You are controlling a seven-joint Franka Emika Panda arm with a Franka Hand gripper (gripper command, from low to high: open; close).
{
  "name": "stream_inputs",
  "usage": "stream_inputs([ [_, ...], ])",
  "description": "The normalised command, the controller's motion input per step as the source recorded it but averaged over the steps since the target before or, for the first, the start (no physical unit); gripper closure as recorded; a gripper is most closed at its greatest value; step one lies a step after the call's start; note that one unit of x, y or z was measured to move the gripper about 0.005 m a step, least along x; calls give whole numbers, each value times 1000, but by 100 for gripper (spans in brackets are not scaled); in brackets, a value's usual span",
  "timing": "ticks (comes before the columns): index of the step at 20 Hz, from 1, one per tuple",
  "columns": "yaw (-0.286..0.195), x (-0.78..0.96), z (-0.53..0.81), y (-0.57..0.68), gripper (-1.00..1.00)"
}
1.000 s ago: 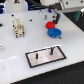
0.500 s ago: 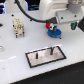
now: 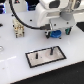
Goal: Insert the blue gear onto the right peg, followed by the red gear
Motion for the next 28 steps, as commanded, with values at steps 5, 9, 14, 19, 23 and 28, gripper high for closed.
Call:
stream_inputs([
  [5,0,-283,-91,-1,-100],
  [9,0,-528,3,-21,-100],
  [14,0,-301,-101,-49,100],
  [19,0,-199,-114,-11,100],
  [23,0,-238,-165,7,100],
  [28,0,-75,-15,3,100],
])
